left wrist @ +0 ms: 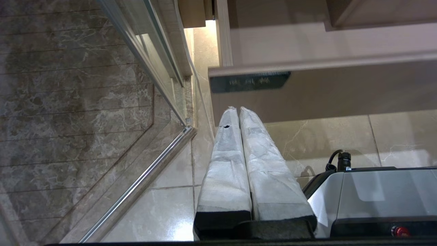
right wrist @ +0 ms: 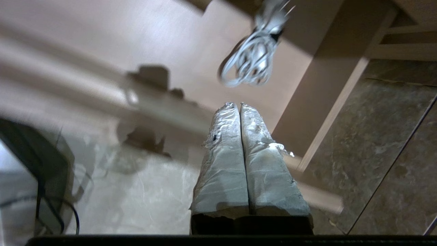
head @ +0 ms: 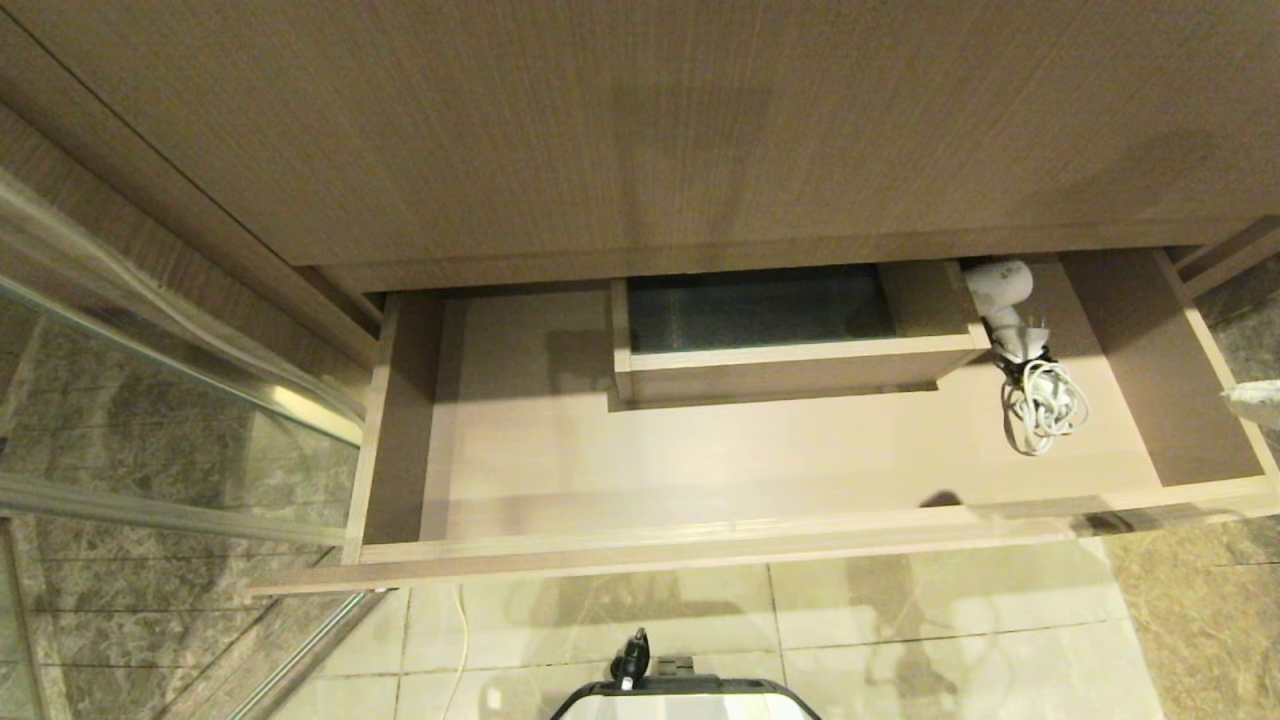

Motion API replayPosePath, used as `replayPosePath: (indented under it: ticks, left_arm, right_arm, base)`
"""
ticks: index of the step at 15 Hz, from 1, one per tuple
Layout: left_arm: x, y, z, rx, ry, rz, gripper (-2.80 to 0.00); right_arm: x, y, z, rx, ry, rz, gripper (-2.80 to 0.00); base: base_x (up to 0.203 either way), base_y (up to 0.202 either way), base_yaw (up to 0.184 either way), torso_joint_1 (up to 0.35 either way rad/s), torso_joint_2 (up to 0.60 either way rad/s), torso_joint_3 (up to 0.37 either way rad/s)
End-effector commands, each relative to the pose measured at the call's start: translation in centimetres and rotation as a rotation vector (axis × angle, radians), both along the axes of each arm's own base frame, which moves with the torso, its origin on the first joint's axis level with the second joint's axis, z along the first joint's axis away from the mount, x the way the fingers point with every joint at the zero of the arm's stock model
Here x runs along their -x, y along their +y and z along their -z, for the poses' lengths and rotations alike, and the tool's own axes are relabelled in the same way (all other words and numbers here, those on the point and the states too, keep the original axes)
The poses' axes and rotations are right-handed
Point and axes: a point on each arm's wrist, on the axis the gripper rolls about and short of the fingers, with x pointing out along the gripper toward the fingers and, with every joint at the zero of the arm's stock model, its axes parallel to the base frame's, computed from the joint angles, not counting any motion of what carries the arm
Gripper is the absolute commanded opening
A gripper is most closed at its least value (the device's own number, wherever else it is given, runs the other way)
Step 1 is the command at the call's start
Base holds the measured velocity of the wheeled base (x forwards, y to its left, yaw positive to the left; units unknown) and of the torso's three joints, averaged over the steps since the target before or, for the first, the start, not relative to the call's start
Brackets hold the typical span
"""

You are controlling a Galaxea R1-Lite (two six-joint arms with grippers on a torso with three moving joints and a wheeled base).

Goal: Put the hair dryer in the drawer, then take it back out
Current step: Pull open the drawer

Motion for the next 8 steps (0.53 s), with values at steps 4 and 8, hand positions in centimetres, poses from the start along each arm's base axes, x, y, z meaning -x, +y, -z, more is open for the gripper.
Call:
replayPosePath:
  ticks: [4,8]
  left_arm:
    - [0.0,0.0,0.0,0.001,-0.001,0.0,-2.8]
    - [0.0,0.0,0.0,0.001,0.0,0.0,-2.8]
  right_arm:
    - [-7.1,-3.3,-0.6,-0.067,0.05,0.115,-2.8]
    - [-11.6,-6.4,1.6,-0.101,0.13,0.196,-2.8]
  base:
    - [0.0,0.0,0.0,0.0,0.0,0.0]
    - [0.0,0.0,0.0,0.0,0.0,0.0]
